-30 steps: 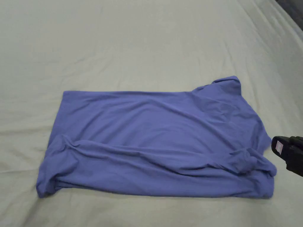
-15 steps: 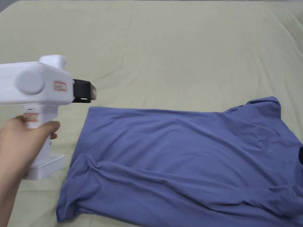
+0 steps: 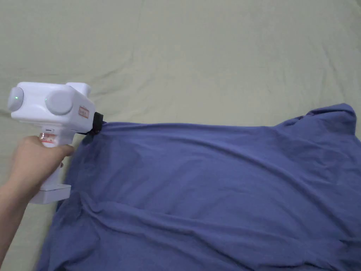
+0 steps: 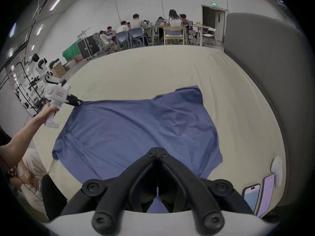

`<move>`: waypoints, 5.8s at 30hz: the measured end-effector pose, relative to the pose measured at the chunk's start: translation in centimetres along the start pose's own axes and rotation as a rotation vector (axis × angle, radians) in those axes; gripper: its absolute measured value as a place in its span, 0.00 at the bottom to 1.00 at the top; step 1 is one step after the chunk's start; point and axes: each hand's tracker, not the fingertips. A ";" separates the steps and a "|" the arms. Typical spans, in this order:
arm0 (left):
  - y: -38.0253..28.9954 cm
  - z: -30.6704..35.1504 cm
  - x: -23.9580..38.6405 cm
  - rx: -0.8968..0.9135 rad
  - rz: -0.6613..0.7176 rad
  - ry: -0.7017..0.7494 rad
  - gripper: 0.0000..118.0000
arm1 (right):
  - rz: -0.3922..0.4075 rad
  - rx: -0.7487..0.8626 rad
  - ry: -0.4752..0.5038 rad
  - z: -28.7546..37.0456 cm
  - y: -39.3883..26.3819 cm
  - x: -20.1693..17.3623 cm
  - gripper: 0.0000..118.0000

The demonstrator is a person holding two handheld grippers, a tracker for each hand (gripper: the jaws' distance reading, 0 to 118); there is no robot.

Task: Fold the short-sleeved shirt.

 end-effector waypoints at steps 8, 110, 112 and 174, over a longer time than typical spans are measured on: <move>0.8 9.4 2.1 0.213 -0.089 -0.017 0.00 | -0.079 0.018 0.023 -0.8 3.8 2.9 0.27; -26.1 5.5 -7.8 0.012 0.564 -0.878 0.67 | 0.101 -0.016 0.112 2.3 -3.9 -11.7 0.02; -26.4 5.9 -8.3 -0.014 0.549 -0.772 0.04 | 0.101 -0.013 0.119 2.2 -3.6 -11.8 0.02; -20.1 11.1 30.1 -0.148 -0.423 -0.172 0.00 | -0.155 0.032 -0.061 7.5 -8.5 4.2 0.02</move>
